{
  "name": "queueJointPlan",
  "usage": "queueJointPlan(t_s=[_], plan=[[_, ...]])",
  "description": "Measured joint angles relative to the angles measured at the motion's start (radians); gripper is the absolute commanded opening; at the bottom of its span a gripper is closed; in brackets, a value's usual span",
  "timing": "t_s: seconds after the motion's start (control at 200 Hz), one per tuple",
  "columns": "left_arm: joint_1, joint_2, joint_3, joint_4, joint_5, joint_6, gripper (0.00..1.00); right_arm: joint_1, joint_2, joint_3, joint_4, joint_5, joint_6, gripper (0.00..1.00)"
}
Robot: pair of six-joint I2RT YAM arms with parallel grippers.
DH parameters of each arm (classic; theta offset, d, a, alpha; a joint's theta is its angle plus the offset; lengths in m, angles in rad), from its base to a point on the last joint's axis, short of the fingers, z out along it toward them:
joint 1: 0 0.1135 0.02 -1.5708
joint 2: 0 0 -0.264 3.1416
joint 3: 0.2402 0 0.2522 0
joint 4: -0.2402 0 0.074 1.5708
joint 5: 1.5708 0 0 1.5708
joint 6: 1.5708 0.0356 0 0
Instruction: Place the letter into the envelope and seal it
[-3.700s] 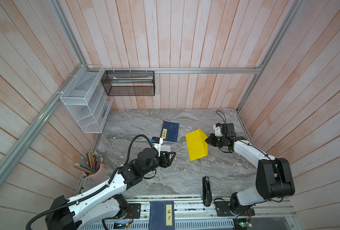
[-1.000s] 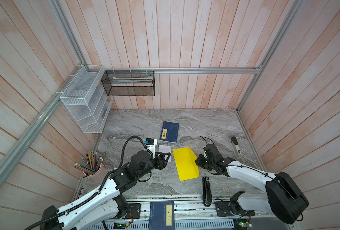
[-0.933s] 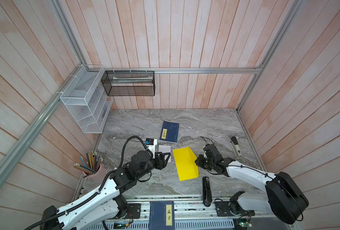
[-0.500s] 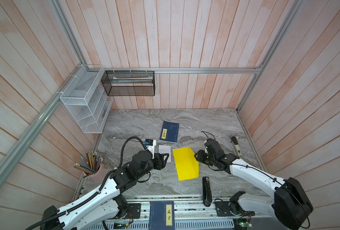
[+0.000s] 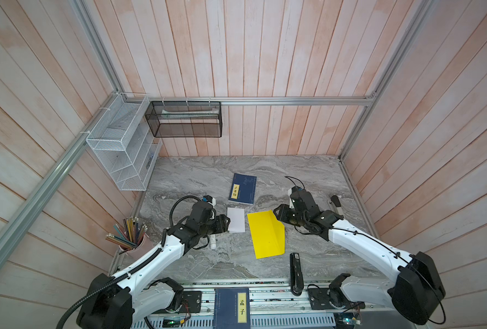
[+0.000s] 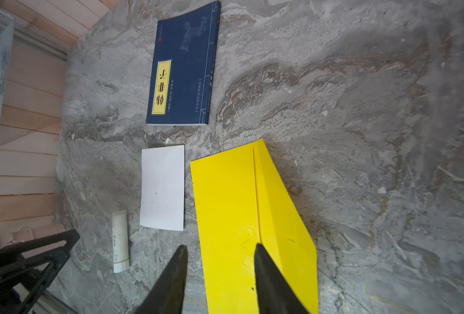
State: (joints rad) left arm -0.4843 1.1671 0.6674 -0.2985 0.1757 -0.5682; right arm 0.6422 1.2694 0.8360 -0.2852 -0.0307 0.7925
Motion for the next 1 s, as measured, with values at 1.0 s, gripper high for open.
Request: queueJointPlan(t_s=[1.0], plan=[[0.109,0.47,0.153,0.085,0.237,0.139,0.44,0.084,0.277,0.034,0.199,-0.137,0.029,0.41]])
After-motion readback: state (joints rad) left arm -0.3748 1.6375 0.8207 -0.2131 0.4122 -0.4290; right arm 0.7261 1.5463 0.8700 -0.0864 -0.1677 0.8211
